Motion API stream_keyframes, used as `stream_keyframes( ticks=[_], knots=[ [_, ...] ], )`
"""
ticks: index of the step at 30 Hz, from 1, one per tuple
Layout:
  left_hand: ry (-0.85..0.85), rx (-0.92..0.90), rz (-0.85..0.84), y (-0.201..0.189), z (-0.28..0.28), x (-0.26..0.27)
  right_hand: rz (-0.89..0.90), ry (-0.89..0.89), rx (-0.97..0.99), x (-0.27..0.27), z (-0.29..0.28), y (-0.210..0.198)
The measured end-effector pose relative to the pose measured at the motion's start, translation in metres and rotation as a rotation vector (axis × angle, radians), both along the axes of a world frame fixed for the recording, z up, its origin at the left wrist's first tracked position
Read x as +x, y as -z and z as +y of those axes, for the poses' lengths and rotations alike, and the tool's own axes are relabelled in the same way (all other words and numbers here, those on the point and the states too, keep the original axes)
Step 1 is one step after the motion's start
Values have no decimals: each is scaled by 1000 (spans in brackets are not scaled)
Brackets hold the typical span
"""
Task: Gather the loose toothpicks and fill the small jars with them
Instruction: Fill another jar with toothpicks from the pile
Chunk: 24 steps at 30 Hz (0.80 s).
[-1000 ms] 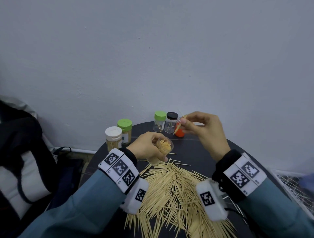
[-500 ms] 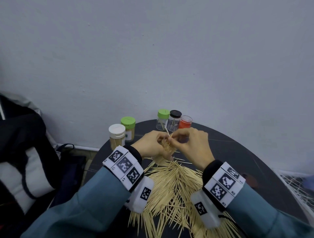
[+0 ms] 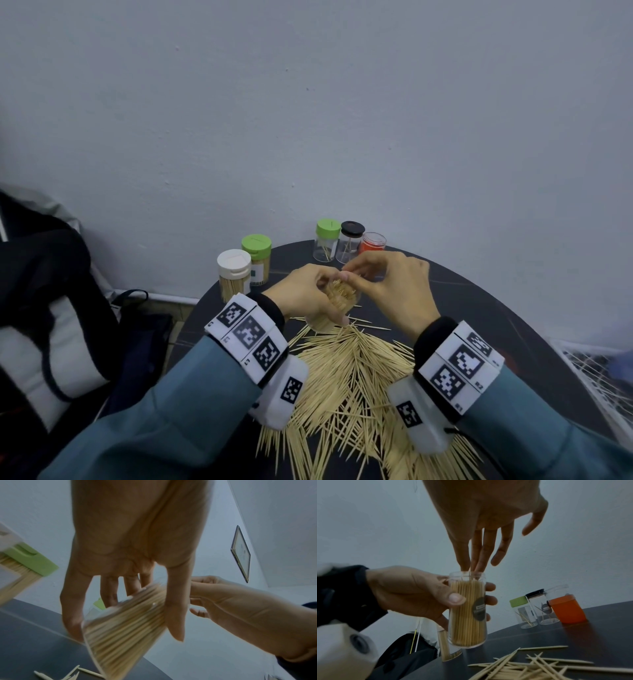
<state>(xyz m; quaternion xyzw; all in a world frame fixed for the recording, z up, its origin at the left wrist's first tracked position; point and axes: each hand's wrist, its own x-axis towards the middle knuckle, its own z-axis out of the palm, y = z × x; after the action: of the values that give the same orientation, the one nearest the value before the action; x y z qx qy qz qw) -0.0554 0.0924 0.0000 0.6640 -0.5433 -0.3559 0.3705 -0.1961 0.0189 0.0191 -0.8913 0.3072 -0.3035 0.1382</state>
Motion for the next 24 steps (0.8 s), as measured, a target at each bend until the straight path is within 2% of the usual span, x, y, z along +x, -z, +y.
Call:
stream_keyframes(
  ticks=[6,11,17,21,24],
  knots=[
    [35,3,69,-1,1,-2,-56,-94,103,1,-4,9],
    [45,6,125,0,0,-9,-201,-123,169,-12,-3,1],
    [120,9,131,-6,-1,-24,-53,-72,355,-29,-12,9],
    [166,36,135,-10,-3,-39,-83,-78,399,-47,-15,2],
    [186,47,91,-16,-8,-51,-22,-90,391,-60,-15,-3]
  ],
)
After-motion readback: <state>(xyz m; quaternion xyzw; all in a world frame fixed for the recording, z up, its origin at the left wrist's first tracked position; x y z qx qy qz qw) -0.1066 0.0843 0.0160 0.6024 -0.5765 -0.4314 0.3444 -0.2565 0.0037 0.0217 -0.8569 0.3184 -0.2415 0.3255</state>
